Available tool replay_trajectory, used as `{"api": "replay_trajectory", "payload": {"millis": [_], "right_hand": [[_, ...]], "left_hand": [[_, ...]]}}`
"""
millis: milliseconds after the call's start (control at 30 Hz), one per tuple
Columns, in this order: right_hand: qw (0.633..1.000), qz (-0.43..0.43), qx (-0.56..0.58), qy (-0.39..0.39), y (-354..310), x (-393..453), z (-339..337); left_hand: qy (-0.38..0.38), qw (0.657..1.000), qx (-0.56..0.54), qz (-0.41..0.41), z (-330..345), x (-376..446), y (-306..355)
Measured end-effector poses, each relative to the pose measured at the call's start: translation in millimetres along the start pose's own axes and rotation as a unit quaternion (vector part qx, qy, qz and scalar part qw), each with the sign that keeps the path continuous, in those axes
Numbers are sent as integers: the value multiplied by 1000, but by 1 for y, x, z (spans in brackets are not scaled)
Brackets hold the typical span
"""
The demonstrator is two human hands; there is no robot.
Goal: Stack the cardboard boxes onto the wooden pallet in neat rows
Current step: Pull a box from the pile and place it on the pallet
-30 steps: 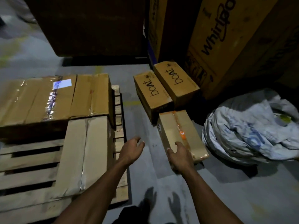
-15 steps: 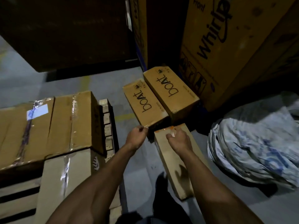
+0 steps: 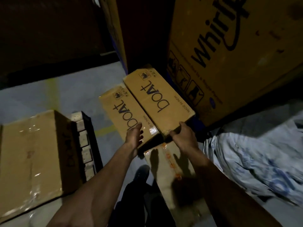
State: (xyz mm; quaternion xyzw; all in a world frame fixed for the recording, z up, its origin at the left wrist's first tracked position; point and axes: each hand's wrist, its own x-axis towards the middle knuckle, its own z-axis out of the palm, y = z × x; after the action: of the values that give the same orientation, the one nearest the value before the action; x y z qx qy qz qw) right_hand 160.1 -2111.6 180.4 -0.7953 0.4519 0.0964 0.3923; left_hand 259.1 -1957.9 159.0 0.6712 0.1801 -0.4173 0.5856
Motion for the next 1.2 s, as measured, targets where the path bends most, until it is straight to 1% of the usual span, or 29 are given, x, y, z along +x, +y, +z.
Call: {"api": "replay_trajectory", "payload": {"millis": [67, 167, 333, 467, 600, 667, 833, 967, 1133, 1200], "right_hand": [[1000, 18, 2, 1, 0, 37, 9], [1000, 30, -9, 1, 0, 92, 21], [998, 35, -29, 35, 1, 186, 44], [997, 4, -60, 42, 9, 251, 58], [991, -44, -105, 68, 14, 301, 68], [988, -59, -126, 67, 15, 322, 71], [981, -64, -177, 53, 22, 358, 72], [983, -41, -167, 70, 21, 365, 70], [980, -15, -152, 124, 18, 358, 82], [981, -18, -127, 145, 18, 353, 81]], "left_hand": [[-15, 1000, -1, -22, 11, 40, 4], [-3, 999, -15, -52, 28, 94, 6], [0, 996, -33, -88, 56, 177, 4], [7, 996, -34, -85, 71, 230, -3], [9, 996, -34, -86, 85, 262, -4], [16, 994, -51, -92, 89, 280, -10], [42, 992, -76, -91, 85, 324, -30], [34, 990, -103, -91, 78, 381, -61], [31, 983, -148, -100, 71, 370, -64], [12, 981, -164, -102, 66, 354, -60]]}}
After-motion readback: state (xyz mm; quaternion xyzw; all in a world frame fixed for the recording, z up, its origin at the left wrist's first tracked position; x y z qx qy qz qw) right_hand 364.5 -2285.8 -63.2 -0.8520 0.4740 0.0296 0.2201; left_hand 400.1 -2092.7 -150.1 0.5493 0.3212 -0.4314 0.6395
